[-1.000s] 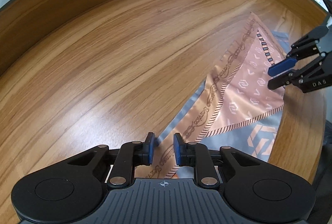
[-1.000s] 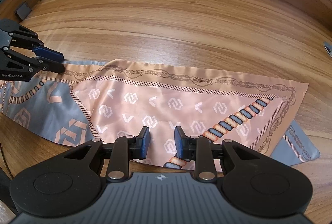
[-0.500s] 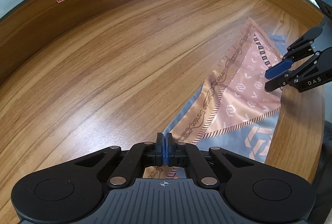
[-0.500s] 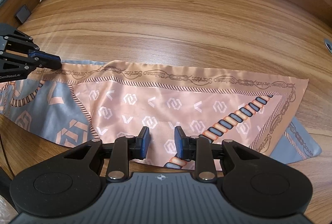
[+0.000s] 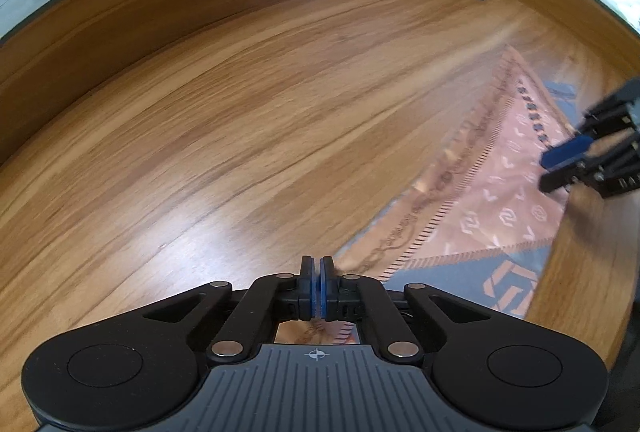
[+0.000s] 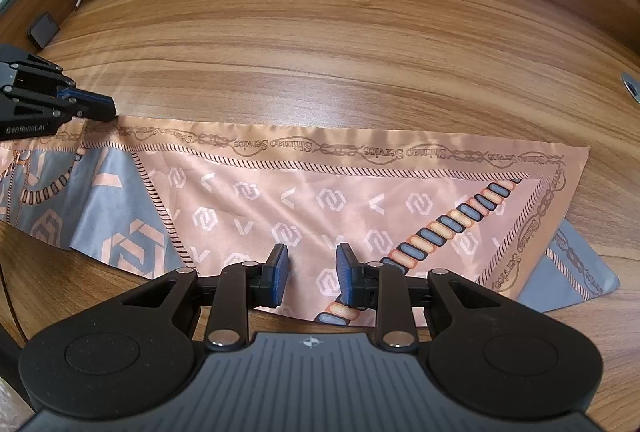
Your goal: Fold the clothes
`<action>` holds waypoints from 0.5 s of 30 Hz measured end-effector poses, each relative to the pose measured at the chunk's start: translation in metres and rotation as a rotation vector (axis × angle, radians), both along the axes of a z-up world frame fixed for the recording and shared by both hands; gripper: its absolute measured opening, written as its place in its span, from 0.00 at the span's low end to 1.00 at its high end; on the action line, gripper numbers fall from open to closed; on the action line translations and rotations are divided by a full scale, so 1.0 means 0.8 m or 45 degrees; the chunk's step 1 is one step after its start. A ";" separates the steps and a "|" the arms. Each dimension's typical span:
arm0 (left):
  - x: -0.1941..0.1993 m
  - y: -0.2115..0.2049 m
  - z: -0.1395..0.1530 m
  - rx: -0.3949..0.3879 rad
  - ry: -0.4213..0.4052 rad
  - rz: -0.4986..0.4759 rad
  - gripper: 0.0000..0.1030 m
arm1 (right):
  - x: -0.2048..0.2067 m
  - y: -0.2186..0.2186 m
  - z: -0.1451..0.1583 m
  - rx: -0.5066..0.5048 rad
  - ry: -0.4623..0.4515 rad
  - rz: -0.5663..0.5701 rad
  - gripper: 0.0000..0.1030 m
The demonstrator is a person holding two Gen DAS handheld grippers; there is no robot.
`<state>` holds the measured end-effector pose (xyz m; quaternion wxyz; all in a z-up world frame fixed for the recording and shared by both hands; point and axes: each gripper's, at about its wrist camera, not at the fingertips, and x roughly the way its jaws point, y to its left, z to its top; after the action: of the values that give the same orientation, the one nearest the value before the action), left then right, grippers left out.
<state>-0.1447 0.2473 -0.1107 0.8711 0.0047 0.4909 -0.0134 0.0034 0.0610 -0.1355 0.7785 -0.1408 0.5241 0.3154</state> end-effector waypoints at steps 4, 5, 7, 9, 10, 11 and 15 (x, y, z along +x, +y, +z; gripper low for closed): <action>-0.007 0.009 0.008 -0.017 -0.014 0.059 0.05 | -0.001 0.002 0.001 -0.007 -0.005 -0.001 0.30; -0.010 0.011 0.009 -0.022 -0.014 0.071 0.05 | -0.001 0.002 0.003 -0.005 -0.009 -0.005 0.30; -0.021 0.013 0.014 -0.037 -0.016 0.100 0.12 | -0.003 0.004 0.007 0.003 -0.021 -0.011 0.30; -0.035 0.013 0.018 -0.043 -0.022 0.127 0.23 | -0.006 0.008 0.016 0.031 -0.035 0.009 0.30; -0.043 0.013 0.019 -0.046 -0.020 0.140 0.23 | -0.007 0.012 0.020 0.042 -0.041 0.024 0.30; -0.052 0.013 0.020 -0.049 -0.017 0.154 0.23 | -0.009 0.016 0.024 0.046 -0.048 0.045 0.30; -0.091 0.017 0.023 -0.058 -0.008 0.245 0.28 | -0.015 0.036 0.029 0.047 -0.064 0.126 0.30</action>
<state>-0.2175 0.2607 -0.0924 0.8698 -0.0623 0.4859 0.0594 -0.0087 0.0899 -0.1126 0.7772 -0.1601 0.4911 0.3594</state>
